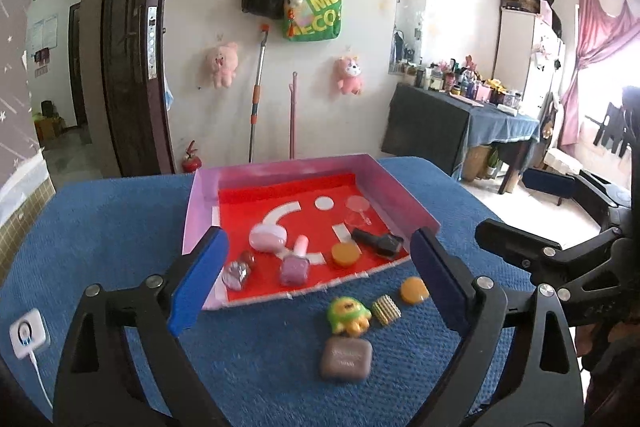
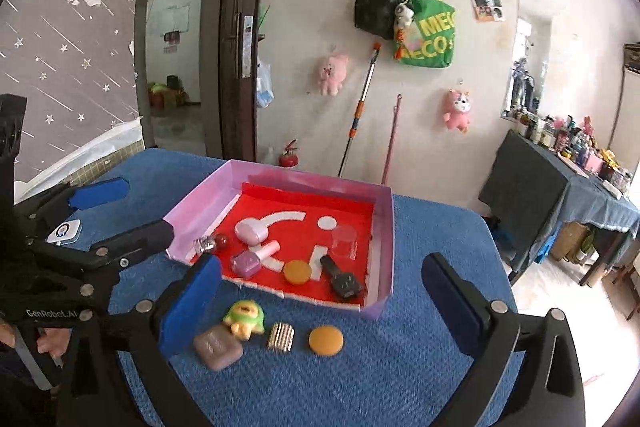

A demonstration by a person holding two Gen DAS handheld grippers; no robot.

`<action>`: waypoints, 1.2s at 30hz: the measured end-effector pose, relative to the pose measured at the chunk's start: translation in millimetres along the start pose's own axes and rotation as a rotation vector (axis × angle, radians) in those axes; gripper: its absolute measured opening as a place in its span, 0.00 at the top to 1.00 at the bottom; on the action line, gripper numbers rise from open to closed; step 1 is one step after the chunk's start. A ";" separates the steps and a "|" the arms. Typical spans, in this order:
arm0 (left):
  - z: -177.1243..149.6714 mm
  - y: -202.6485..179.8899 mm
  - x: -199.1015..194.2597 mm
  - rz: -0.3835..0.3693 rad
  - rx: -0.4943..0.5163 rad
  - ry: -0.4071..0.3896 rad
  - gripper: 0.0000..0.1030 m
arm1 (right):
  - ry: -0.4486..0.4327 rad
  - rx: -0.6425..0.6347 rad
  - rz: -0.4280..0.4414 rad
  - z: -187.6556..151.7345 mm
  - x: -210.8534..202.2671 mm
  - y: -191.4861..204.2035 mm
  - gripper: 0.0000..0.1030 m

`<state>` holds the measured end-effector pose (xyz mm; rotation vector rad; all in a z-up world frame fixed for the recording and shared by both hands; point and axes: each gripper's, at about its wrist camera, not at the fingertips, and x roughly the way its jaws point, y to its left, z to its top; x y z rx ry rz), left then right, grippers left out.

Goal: Organize rigid objects
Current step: 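Open both tools and lift them out of the box over the table, then grasp the orange sponge with the right tool while the left tool grasps the brown eye shadow compact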

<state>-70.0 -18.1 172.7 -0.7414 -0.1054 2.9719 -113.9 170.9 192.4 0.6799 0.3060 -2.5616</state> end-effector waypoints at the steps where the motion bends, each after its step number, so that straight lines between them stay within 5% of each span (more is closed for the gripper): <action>1: -4.2 -1.0 -2.5 0.001 -0.003 -0.001 0.10 | -0.001 0.003 -0.008 -6.9 -3.2 0.6 0.00; 17: -87.1 7.6 31.0 0.006 -0.110 0.176 0.09 | 0.095 0.098 -0.063 -109.2 23.1 -6.7 0.00; 36: -110.7 2.3 73.2 -0.010 -0.114 0.320 0.09 | 0.188 0.155 -0.028 -127.4 68.2 -29.6 0.00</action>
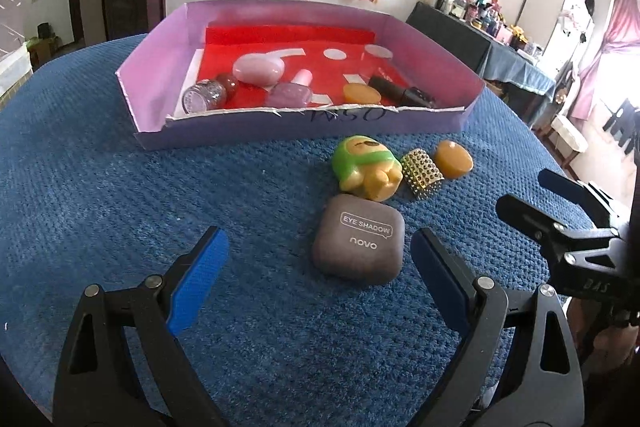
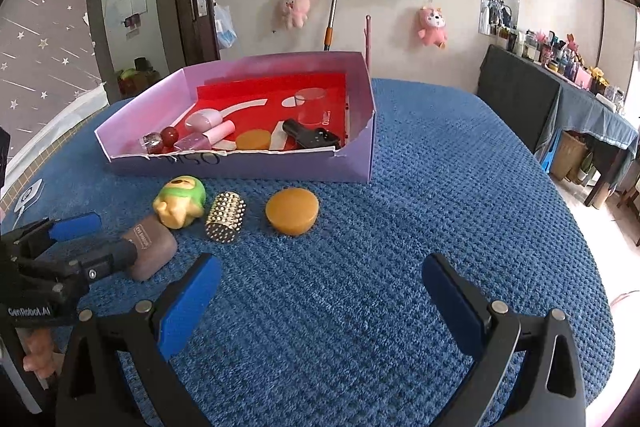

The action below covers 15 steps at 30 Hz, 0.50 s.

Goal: Organize rigid objects
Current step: 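Grasp the orange sponge with the right tool while the left tool grasps the brown eye shadow compact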

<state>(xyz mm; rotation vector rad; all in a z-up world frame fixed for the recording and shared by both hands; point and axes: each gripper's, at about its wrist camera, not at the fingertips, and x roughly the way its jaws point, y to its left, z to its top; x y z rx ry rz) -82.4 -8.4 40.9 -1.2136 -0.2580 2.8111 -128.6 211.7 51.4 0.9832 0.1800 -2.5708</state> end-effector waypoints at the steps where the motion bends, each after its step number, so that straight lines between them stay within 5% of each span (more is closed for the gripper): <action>1: 0.1 -0.4 1.1 -0.001 0.000 0.004 0.09 | 0.000 -0.001 -0.003 1.1 1.0 0.1 0.00; 15: 6.7 -5.4 15.6 -0.064 0.032 0.081 0.09 | 0.050 -0.002 0.008 26.7 27.1 -14.3 0.00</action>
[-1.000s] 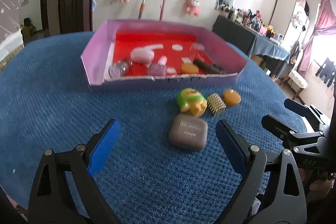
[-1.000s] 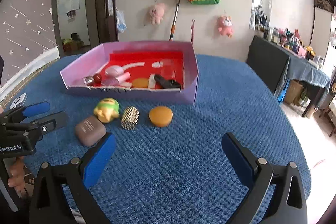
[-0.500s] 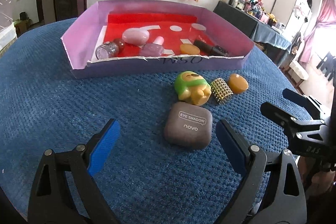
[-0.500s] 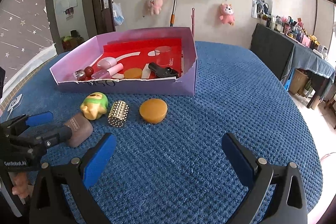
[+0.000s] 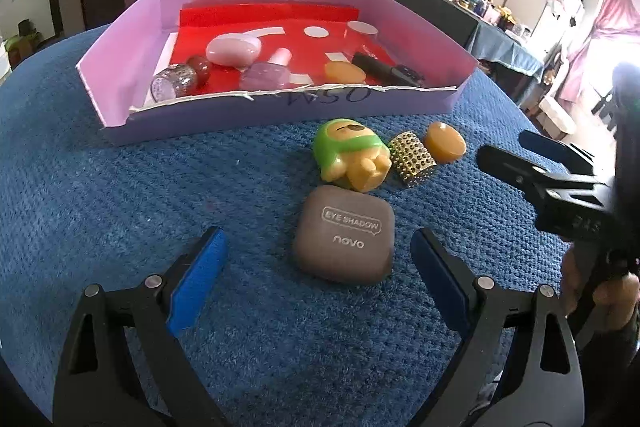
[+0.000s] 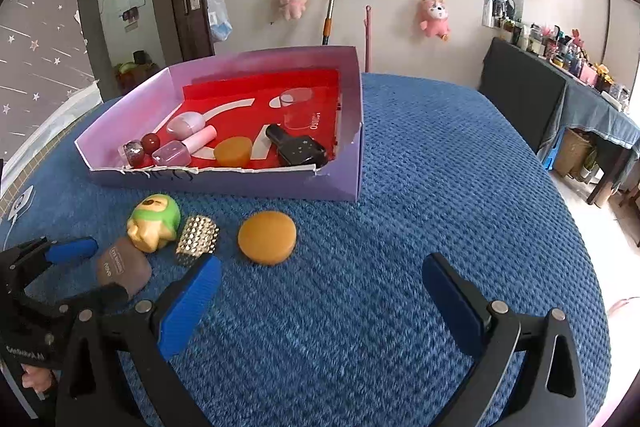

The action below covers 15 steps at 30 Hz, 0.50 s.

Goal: Organize rigid objects
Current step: 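Grasp the orange sponge with the right tool while the left tool grasps the brown eye shadow compact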

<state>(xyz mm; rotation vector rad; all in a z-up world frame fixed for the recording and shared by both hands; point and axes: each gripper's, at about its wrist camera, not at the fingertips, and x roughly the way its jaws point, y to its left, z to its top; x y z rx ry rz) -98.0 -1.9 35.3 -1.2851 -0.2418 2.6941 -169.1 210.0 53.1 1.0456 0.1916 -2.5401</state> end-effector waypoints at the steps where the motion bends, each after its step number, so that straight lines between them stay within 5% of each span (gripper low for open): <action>1: 1.1 -0.8 0.4 -0.012 0.005 0.002 0.09 | 0.008 -0.002 0.002 1.9 2.2 -0.7 0.00; 8: 9.7 -5.3 8.6 -0.004 0.034 0.026 0.11 | 0.062 -0.031 0.017 13.0 21.8 1.2 0.03; 15: 12.9 -10.0 13.0 0.029 0.071 0.022 0.30 | 0.111 -0.080 0.019 19.0 42.5 12.4 0.16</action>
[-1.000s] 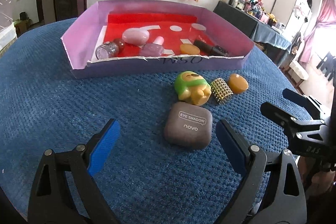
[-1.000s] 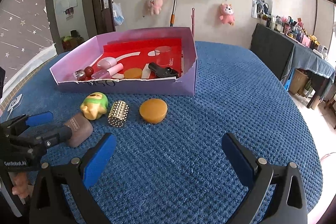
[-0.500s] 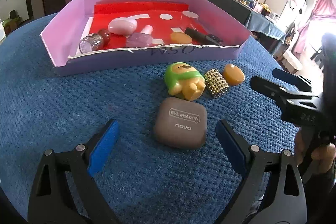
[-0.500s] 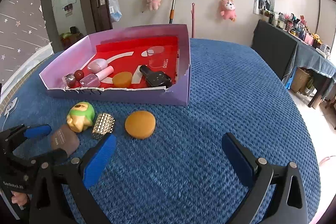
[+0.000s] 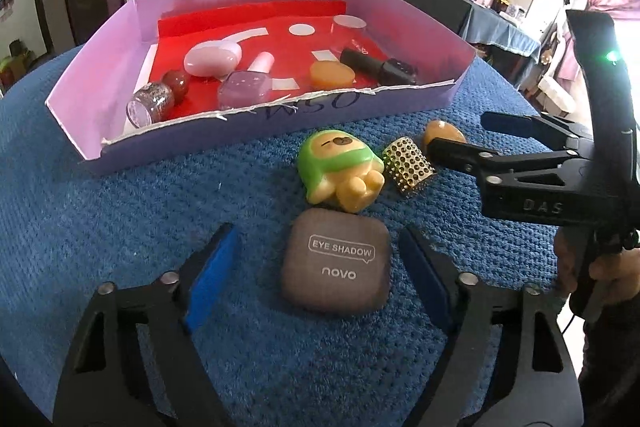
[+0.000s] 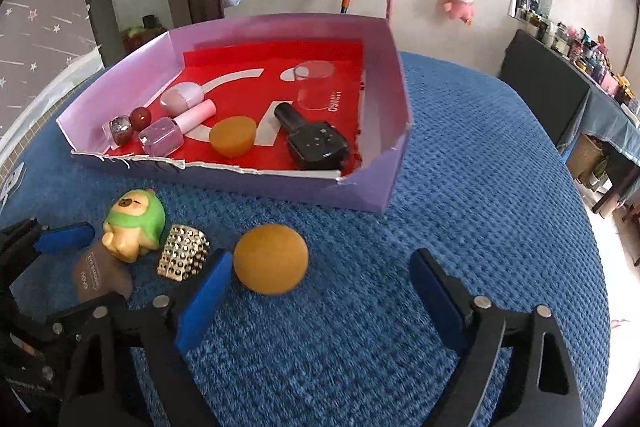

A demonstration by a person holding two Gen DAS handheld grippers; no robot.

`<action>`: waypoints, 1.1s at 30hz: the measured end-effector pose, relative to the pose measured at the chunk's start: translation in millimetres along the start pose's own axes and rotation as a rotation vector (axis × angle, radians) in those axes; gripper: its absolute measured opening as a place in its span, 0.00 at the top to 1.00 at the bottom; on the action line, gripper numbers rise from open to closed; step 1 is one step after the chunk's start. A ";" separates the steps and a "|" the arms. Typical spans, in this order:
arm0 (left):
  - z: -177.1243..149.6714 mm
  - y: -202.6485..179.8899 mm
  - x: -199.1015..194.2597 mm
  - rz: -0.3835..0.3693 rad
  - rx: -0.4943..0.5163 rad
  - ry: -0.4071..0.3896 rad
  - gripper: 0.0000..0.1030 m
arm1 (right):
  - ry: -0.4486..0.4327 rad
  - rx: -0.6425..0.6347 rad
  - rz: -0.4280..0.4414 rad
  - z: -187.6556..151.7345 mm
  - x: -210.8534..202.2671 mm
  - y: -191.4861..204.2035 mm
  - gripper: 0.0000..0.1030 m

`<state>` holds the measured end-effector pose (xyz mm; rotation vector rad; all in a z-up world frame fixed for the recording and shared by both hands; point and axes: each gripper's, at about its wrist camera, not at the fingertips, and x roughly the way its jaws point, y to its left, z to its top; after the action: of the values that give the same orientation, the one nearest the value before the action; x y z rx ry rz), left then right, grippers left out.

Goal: Organize rigid objects
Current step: 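Grasp the orange sponge with the right tool while the left tool grasps the brown eye shadow compact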

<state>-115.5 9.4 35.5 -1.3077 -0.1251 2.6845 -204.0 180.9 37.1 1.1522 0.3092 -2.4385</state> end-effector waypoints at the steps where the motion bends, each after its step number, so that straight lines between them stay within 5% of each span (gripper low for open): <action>1: 0.5 -1.2 0.3 0.002 0.009 -0.002 0.37 | 0.003 -0.007 0.000 1.3 2.2 1.6 0.19; 3: 1.0 -2.0 -0.7 -0.023 0.012 -0.003 0.52 | 0.017 -0.016 0.024 2.3 6.9 4.6 0.33; 5: 1.5 -3.0 -1.7 -0.037 0.012 -0.001 0.53 | 0.022 -0.023 0.042 1.5 8.8 8.1 0.41; 7: 1.2 -3.0 -2.3 -0.039 0.010 -0.003 0.53 | 0.008 -0.041 0.054 0.5 5.2 12.4 0.61; 17: 11.1 0.9 -37.1 -0.029 0.005 -0.089 0.53 | -0.067 -0.035 0.094 -0.1 -31.9 21.6 0.61; 33: 8.0 3.0 -37.0 -0.036 0.007 -0.088 0.53 | -0.067 -0.044 0.116 -11.6 -39.3 36.8 0.61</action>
<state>-99.7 0.0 68.7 -1.1741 -0.1473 2.7096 -156.8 163.6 59.6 1.0383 0.2659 -2.3514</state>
